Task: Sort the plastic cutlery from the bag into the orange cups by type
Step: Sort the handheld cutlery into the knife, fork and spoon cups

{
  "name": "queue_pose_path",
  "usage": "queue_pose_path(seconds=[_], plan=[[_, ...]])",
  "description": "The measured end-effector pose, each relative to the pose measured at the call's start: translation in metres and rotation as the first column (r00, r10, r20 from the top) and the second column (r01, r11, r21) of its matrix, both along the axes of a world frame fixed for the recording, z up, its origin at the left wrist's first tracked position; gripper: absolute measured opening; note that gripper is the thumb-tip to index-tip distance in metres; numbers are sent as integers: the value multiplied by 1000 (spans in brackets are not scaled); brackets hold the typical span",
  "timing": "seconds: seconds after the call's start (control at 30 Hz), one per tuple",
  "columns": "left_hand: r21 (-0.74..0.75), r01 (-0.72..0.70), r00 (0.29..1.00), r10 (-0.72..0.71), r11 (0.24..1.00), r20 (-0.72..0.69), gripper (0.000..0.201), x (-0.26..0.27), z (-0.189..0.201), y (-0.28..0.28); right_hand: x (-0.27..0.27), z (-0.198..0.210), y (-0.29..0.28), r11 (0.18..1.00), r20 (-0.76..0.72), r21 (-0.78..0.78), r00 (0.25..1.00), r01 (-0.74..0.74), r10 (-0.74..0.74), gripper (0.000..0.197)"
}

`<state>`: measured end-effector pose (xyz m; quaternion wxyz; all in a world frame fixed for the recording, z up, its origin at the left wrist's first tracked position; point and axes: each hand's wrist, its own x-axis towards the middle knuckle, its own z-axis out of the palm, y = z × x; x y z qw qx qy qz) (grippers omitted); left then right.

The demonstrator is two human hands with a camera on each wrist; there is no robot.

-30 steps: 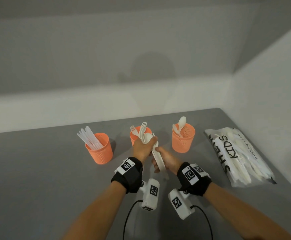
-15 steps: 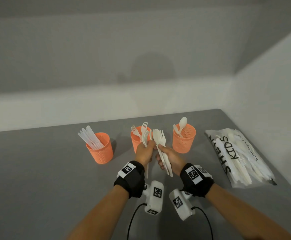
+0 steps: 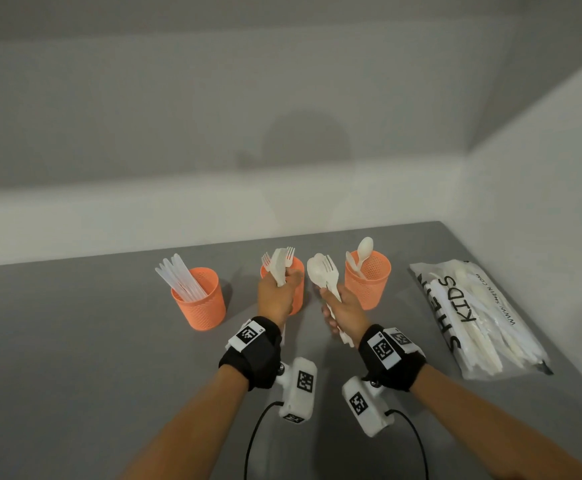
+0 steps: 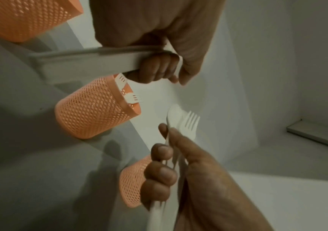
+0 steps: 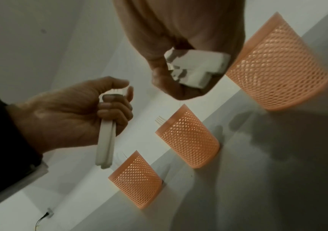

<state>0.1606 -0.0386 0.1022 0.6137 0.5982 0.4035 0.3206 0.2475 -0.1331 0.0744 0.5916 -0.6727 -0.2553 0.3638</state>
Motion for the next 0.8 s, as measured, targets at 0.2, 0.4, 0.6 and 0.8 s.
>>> queue_pose_path(seconds=[0.2, 0.4, 0.6, 0.8], plan=[[75, 85, 995, -88, 994, 43, 19, 4, 0, -16, -12, 7, 4, 994, 42, -10, 993, -106, 107, 15], [85, 105, 994, -104, 991, -19, 5, 9, -3, -19, -10, 10, 3, 989, -72, -17, 987, -147, 145, 17], [-116, 0, 992, 15, 993, 127, 24, 9, 2, -16, 0, 6, 4, 999, -123, -26, 992, -21, 18, 38], [-226, 137, 990, -142, 964, -7, 30, -3, -8, 2, 21, -2, -6, 994, 34, -95, 998, 53, -50, 23]])
